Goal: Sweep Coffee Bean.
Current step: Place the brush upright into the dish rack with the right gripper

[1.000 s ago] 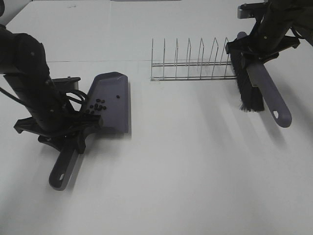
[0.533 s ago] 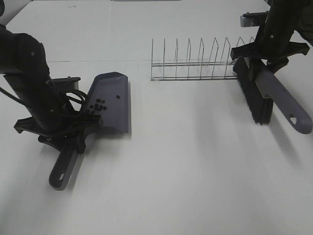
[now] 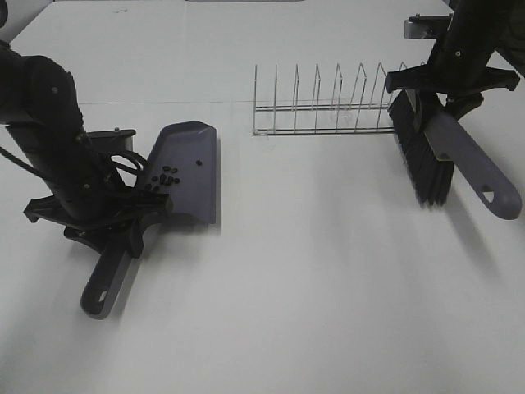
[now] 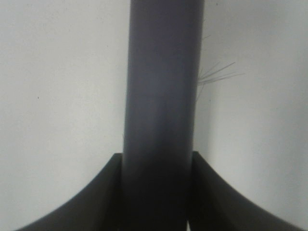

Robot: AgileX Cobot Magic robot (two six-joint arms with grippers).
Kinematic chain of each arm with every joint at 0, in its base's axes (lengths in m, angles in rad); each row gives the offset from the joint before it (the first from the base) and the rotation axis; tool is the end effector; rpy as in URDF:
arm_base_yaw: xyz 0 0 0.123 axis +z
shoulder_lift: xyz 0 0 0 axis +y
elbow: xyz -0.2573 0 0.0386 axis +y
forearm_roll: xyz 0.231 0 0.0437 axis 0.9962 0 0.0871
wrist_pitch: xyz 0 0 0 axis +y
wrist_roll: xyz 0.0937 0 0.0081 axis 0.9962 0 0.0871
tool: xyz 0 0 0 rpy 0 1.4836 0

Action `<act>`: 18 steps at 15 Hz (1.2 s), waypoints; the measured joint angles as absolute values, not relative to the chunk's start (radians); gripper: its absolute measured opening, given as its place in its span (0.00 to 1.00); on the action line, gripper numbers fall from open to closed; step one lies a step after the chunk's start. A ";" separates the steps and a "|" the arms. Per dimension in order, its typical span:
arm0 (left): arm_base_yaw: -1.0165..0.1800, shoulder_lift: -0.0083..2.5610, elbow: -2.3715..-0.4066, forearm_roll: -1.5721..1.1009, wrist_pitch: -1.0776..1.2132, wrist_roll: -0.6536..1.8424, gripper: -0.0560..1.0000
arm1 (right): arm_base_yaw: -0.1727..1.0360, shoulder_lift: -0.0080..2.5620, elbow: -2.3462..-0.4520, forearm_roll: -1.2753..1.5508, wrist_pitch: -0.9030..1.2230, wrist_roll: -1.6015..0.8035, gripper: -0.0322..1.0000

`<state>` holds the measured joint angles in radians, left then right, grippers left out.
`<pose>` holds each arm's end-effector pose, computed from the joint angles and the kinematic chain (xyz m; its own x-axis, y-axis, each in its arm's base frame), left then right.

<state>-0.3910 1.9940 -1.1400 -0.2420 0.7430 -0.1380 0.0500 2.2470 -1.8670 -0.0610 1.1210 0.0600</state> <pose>0.3016 -0.1408 0.1038 -0.9968 0.0774 -0.0213 0.0799 0.9809 -0.1772 0.4362 0.0167 0.1617 -0.9872 -0.0160 -0.1588 -0.0083 0.9988 -0.0489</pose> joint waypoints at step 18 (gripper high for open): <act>-0.391 1.994 -1.140 -0.242 0.743 -0.134 0.36 | 0.130 2.320 -1.920 -0.274 1.071 0.139 0.30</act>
<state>-0.3910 1.9940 -1.1400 -0.2420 0.7430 -0.1340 0.1300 2.3200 -1.9200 -0.2740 1.0710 0.1390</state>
